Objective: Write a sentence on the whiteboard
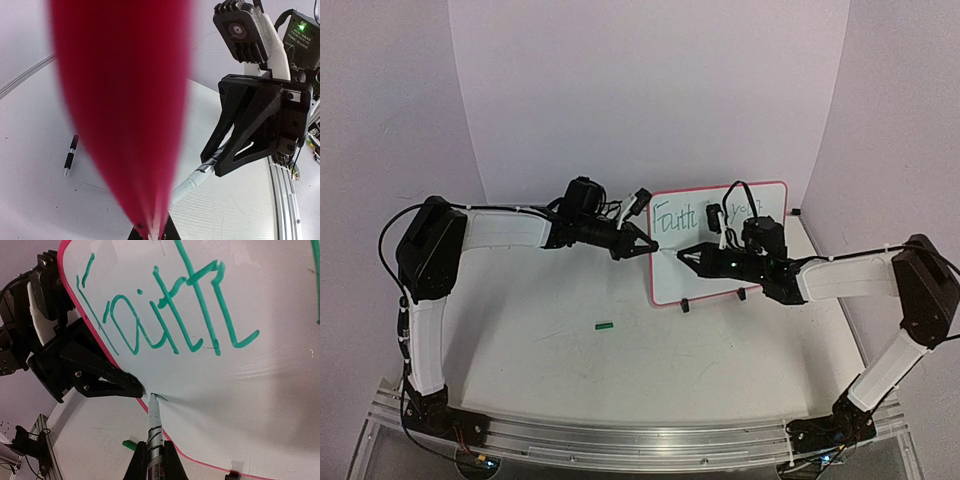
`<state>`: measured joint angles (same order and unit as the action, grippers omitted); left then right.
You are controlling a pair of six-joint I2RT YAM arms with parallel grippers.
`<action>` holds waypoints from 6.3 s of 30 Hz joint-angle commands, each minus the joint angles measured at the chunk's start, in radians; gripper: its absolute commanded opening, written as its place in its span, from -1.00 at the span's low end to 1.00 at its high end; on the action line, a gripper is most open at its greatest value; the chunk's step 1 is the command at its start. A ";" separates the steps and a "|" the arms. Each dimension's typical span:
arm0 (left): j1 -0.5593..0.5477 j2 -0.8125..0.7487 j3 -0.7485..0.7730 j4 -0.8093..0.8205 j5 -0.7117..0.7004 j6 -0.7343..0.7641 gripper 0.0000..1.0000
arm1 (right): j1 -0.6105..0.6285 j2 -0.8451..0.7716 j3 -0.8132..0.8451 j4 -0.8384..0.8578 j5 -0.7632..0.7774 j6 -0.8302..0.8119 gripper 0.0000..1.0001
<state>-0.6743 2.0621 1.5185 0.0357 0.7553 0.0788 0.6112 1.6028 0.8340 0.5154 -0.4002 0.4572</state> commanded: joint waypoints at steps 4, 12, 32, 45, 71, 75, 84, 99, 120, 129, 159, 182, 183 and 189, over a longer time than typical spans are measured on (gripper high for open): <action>-0.042 0.017 -0.024 -0.238 0.006 0.029 -1.00 | 0.010 0.039 0.037 0.011 -0.001 -0.011 -1.00; -0.044 0.015 -0.025 -0.240 0.004 0.031 -1.00 | 0.010 -0.019 -0.018 0.002 0.097 -0.001 -1.00; -0.047 0.004 -0.026 -0.246 -0.002 0.036 -1.00 | 0.010 -0.017 -0.040 -0.057 0.094 -0.012 -1.00; -0.048 0.006 -0.025 -0.246 -0.002 0.038 -1.00 | 0.028 0.029 0.029 -0.052 0.062 -0.020 -1.00; -0.048 0.009 -0.025 -0.247 -0.004 0.038 -1.00 | 0.029 -0.088 -0.045 -0.016 0.115 -0.008 -1.00; -0.048 0.009 -0.025 -0.247 -0.003 0.038 -1.00 | 0.029 -0.067 -0.031 -0.022 0.114 -0.014 -1.00; -0.049 0.007 -0.026 -0.247 -0.002 0.038 -1.00 | 0.029 -0.049 -0.017 -0.024 0.141 -0.014 -1.00; -0.050 0.006 -0.026 -0.249 -0.003 0.039 -1.00 | 0.029 -0.131 -0.063 -0.061 0.251 -0.019 -1.00; -0.051 0.005 -0.024 -0.252 -0.005 0.043 -1.00 | 0.028 -0.089 0.024 -0.069 0.179 -0.043 -1.00; -0.051 0.005 -0.025 -0.252 -0.005 0.044 -1.00 | 0.028 -0.085 -0.007 -0.092 0.197 -0.033 -1.00; -0.054 0.006 -0.027 -0.253 -0.009 0.046 -1.00 | 0.028 -0.113 -0.066 -0.126 0.249 -0.032 -1.00; -0.054 0.011 -0.026 -0.253 -0.011 0.048 -1.00 | 0.010 -0.157 -0.065 -0.106 0.147 -0.075 -1.00; -0.054 0.010 -0.026 -0.254 -0.011 0.048 -1.00 | 0.010 -0.151 -0.058 -0.106 0.147 -0.078 -1.00; -0.054 0.010 -0.026 -0.255 -0.011 0.048 -1.00 | 0.010 -0.130 -0.034 -0.105 0.168 -0.083 -1.00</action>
<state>-0.6930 2.0525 1.5185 0.0277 0.7338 0.1055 0.6262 1.4597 0.7464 0.3802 -0.2440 0.3921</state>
